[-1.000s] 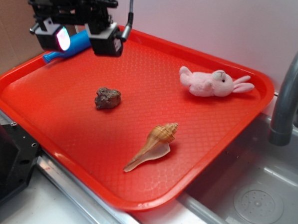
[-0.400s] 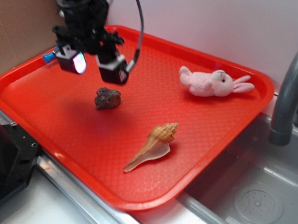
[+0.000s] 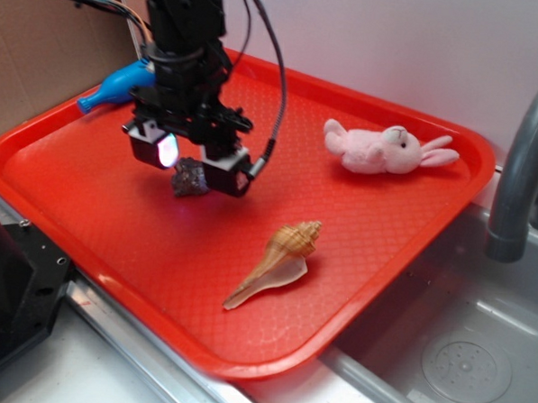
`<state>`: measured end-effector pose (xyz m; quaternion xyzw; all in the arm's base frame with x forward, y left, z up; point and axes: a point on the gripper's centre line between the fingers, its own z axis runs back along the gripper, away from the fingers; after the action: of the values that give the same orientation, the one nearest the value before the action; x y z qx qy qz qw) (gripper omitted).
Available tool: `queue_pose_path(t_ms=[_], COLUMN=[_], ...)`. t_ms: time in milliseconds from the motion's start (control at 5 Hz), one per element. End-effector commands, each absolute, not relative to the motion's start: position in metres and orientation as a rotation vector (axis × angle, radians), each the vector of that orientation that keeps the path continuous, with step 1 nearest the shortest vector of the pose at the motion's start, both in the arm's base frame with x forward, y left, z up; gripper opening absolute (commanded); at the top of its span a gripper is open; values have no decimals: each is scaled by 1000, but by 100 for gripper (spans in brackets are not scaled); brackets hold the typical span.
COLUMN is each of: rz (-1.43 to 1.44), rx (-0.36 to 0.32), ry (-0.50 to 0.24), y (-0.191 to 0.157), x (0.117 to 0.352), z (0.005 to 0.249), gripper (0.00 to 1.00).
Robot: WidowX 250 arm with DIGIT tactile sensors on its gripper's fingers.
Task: Grab the rock.
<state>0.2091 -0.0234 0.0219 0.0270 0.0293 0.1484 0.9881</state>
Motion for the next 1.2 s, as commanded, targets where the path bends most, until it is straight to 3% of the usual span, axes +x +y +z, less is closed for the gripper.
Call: queue_pose_path(t_ms=[0,200,400,600,800,1000], rz=[273,184,118,129,183,208], rx=[58,47,53,-17,-2,27], ry=[40,24,-39,-55,-67,-68], y=[-17,-7,2,17,38,56], x=[219,208,194,178,169,174], z=[27,62,112,161,203,206], gripper=[0,0,0,0,0,0])
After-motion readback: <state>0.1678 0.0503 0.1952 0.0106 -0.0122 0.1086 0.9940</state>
